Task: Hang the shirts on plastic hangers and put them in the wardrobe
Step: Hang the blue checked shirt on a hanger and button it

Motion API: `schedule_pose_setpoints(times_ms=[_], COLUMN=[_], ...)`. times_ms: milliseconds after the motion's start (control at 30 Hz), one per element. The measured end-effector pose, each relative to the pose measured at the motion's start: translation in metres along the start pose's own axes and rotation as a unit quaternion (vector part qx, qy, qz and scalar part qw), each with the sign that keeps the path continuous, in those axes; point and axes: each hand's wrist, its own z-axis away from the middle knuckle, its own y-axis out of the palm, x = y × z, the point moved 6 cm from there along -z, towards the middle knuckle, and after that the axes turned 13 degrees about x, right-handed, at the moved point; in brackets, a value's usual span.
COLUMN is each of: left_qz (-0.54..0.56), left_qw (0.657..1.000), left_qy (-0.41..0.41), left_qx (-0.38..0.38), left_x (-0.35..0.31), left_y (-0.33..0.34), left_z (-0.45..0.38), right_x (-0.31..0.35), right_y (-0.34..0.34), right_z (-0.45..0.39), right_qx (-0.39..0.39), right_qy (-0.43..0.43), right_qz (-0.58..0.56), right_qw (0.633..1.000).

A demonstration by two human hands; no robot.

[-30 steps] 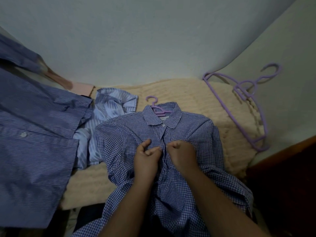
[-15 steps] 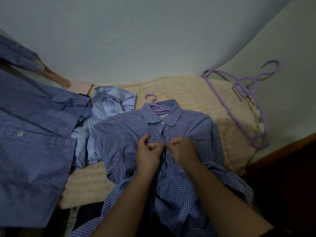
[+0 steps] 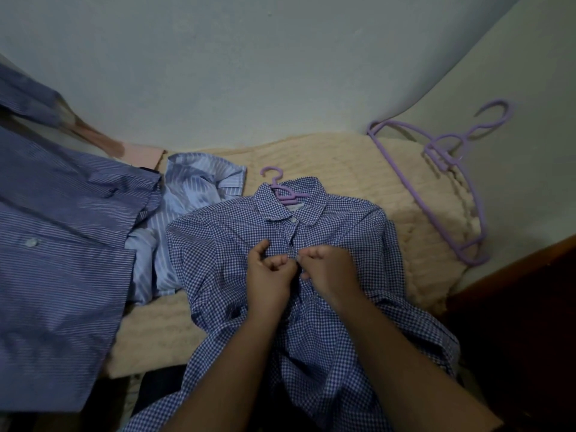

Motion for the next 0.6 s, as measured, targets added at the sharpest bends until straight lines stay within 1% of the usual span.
schedule_pose_setpoints(times_ms=[167, 400, 500, 600], left_qz=[-0.004, -0.022, 0.031, 0.094], left_qw=[1.0, 1.0, 0.999, 0.995], left_qy=[0.011, 0.011, -0.003, -0.025], left_qx=[-0.005, 0.012, 0.01, 0.003], left_x=[0.0, -0.003, 0.0, 0.005], left_y=[-0.002, 0.0, -0.001, -0.004], left_z=[0.002, 0.002, 0.002, 0.003], right_x=[-0.005, -0.007, -0.009, -0.01], right_y=[0.005, 0.005, 0.005, 0.004], right_z=[-0.004, -0.005, -0.007, -0.007], right_qx=[0.007, 0.011, 0.017, 0.008], right_qy=[0.01, -0.002, 0.009, 0.027], right_qz=[-0.016, -0.015, -0.014, -0.031], right_qw=[1.0, 1.0, 1.0, 0.999])
